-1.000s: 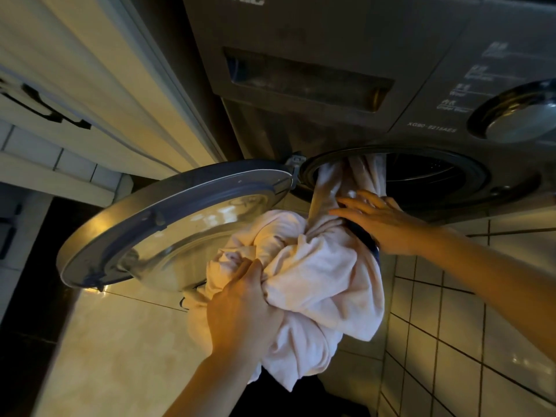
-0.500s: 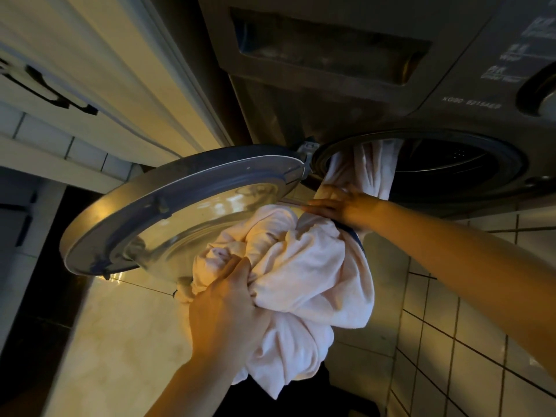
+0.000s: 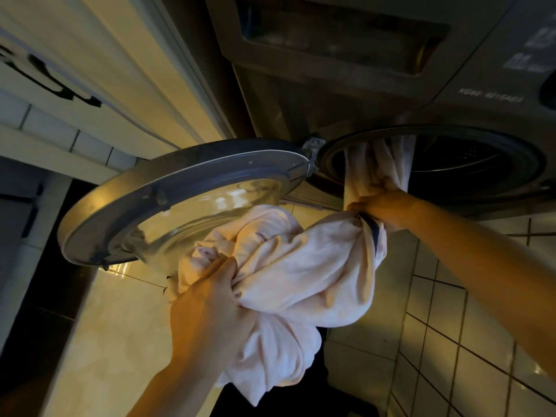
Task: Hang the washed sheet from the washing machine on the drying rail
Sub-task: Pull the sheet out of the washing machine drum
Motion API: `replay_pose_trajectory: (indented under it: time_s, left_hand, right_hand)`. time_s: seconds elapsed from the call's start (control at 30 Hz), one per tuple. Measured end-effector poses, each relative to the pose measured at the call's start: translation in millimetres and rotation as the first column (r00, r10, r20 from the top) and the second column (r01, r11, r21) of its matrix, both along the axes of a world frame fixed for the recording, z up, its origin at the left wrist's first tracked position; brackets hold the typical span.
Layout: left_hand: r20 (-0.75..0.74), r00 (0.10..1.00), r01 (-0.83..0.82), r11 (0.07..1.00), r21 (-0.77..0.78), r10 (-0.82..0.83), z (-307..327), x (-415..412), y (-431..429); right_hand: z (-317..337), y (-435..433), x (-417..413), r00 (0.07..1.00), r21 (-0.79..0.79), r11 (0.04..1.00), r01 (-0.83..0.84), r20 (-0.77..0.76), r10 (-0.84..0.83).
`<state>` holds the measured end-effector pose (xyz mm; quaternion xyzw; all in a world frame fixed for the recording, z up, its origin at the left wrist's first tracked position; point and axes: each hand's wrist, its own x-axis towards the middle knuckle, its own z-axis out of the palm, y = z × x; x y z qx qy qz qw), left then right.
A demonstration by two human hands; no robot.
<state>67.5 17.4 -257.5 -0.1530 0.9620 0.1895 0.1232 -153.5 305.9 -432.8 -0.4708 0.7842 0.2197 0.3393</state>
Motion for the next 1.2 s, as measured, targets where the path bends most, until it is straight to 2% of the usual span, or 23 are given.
replay_pose_trajectory:
  time_s: [0.03,0.07,0.13,0.17,0.23,0.33,0.43,0.5,0.57,0.6,0.67,0.8,0.93,1.03,1.13,1.2]
  left_hand:
    - [-0.002,1.0,0.008,1.0,-0.006,-0.008,1,-1,2]
    - [-0.003,1.0,0.01,1.0,-0.011,-0.011,4,-3,5]
    - [0.032,0.999,-0.002,1.0,-0.026,0.003,12,-6,12]
    - [0.058,0.998,-0.002,0.999,-0.037,0.004,17,-8,15]
    - [0.085,0.996,-0.002,0.999,-0.041,0.005,25,-10,17]
    - [0.117,0.993,-0.005,1.0,-0.02,0.007,37,-12,18]
    - [0.137,0.991,0.003,1.0,-0.019,0.0,53,-13,18]
    - [0.152,0.988,0.016,1.0,-0.026,-0.012,63,-15,16]
    - [0.166,0.986,0.034,0.999,-0.035,-0.028,74,-15,14]
    - [0.169,0.985,0.047,0.998,-0.04,-0.04,81,-16,12]
    - [0.172,0.983,0.08,0.996,-0.044,-0.071,93,-17,8]
    - [0.158,0.978,0.137,0.991,0.0,-0.136,114,-17,-7]
    - [0.102,0.97,0.219,0.975,0.039,-0.222,130,-14,-38]
    - [0.039,0.953,0.299,0.953,0.049,-0.301,144,-13,-63]
    - [-0.023,0.934,0.357,0.933,0.037,-0.357,160,-15,-86]
    - [-0.04,0.916,0.4,0.915,0.044,-0.398,170,-17,-99]
  right_hand:
    - [3,-1,4,0.997,0.005,0.997,0.071,-0.041,-0.07]
    - [3,2,7,0.994,-0.011,0.997,0.073,-0.083,-0.074]
    - [24,7,18,0.993,0.1,0.993,0.064,-0.109,-0.053]
    - [37,9,21,0.989,0.051,0.999,0.01,-0.148,-0.003]
    - [58,5,30,0.986,-0.031,0.997,0.077,-0.149,-0.08]
    - [97,0,43,0.94,-0.097,0.936,0.339,-0.017,-0.342]
    - [134,-7,58,0.873,-0.107,0.867,0.486,0.026,-0.487]
    - [150,-11,67,0.915,-0.093,0.911,0.402,0.02,-0.402]
    - [164,-14,76,0.959,-0.055,0.961,0.271,-0.069,-0.275]
    - [173,-16,76,0.952,-0.083,0.95,0.3,-0.044,-0.304]
    - [197,-26,83,0.953,-0.033,0.952,0.304,-0.002,-0.304]
    - [206,-41,98,0.989,-0.001,0.995,0.1,-0.112,-0.099]
    - [255,-62,115,0.983,-0.011,0.998,0.056,-0.173,-0.057]
    - [299,-85,136,0.959,-0.027,0.998,0.055,-0.278,-0.061]
    - [345,-107,149,0.961,0.016,0.981,0.194,-0.205,-0.187]
    - [370,-115,159,0.957,0.03,0.989,0.148,-0.258,-0.135]
